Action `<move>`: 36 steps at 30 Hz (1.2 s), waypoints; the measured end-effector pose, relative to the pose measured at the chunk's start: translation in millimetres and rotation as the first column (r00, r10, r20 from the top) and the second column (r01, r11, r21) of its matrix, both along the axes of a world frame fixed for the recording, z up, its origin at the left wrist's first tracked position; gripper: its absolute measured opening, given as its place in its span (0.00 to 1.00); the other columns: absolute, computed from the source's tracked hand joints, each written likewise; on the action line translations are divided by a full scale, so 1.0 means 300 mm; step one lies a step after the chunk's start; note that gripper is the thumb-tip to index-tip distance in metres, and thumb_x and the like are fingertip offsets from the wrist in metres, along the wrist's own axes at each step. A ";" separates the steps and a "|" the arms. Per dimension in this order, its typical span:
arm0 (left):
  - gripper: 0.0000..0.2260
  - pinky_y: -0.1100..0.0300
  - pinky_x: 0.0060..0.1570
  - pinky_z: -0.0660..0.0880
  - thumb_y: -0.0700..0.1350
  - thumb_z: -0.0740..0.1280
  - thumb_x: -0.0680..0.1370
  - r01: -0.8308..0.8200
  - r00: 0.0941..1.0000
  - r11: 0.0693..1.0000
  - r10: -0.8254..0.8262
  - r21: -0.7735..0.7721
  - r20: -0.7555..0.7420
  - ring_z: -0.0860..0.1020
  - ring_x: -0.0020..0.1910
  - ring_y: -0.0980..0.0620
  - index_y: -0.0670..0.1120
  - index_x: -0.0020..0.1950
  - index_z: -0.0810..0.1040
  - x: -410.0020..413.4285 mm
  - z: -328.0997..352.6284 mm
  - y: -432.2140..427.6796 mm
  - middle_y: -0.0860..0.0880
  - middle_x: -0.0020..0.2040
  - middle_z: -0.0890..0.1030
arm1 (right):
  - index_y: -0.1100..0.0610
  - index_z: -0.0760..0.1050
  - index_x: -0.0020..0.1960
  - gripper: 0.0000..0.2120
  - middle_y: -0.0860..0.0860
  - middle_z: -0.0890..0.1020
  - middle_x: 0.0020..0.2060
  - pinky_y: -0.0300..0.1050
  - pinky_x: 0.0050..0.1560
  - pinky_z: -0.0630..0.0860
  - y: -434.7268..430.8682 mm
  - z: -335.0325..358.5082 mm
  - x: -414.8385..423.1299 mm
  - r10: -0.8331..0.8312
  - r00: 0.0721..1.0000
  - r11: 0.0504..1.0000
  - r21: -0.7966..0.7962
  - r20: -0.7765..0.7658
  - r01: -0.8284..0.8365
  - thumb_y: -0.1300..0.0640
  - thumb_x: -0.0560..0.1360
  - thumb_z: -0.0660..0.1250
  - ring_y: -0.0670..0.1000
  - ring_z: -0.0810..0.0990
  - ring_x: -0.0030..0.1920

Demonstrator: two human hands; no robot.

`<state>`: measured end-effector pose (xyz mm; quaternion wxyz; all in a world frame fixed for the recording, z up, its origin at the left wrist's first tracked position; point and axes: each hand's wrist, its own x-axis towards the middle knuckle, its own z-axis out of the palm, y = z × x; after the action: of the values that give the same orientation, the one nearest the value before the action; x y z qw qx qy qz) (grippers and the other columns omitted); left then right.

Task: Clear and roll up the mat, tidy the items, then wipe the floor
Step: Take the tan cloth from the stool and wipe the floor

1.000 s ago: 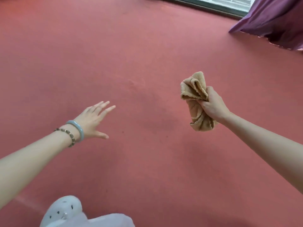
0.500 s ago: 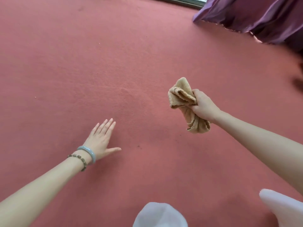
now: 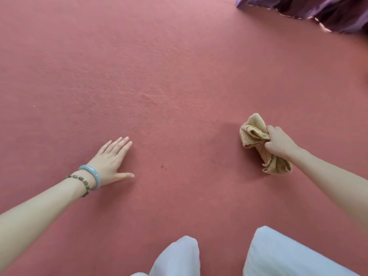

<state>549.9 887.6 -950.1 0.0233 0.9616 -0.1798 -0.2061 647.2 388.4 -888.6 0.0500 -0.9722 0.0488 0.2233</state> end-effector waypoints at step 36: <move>0.30 0.51 0.73 0.47 0.52 0.61 0.78 -0.515 0.846 0.847 0.527 -0.129 0.080 0.51 0.76 0.45 0.44 0.76 0.53 -0.078 -0.056 0.029 0.44 0.76 0.53 | 0.57 0.67 0.60 0.17 0.59 0.70 0.56 0.54 0.49 0.70 0.882 -0.112 -0.014 0.248 0.940 0.912 0.269 0.234 -0.308 0.65 0.72 0.56 0.63 0.72 0.54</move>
<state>526.6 896.2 -966.9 0.1174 0.9818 0.0767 -0.1283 643.0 653.2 -922.0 0.1700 -0.9671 -0.1306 0.1370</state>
